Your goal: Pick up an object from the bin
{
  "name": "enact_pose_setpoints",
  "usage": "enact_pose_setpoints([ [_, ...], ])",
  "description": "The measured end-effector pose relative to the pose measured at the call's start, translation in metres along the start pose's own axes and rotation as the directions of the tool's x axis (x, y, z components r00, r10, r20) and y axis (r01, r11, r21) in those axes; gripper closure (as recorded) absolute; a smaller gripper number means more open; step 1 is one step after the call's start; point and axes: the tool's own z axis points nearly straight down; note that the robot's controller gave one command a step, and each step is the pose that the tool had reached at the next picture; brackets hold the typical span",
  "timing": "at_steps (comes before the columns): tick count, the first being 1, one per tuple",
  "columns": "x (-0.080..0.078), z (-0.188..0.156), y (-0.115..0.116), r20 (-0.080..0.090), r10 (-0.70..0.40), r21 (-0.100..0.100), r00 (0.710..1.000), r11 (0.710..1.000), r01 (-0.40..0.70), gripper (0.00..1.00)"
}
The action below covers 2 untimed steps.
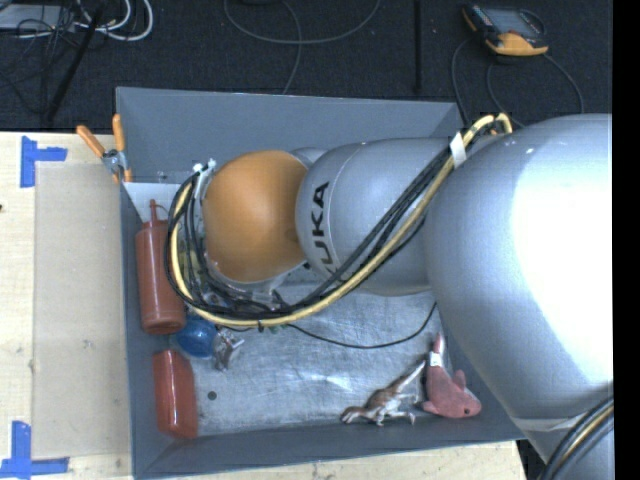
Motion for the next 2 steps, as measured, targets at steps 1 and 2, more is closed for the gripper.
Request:
enact_pose_setpoints([
  [1,0.005,-0.062,-0.033,0.003,0.010,-0.006,1.000,1.000,-0.010,1.00],
  [2,-0.009,-0.102,-0.016,0.010,0.013,-0.002,1.000,1.000,-0.013,1.00],
])
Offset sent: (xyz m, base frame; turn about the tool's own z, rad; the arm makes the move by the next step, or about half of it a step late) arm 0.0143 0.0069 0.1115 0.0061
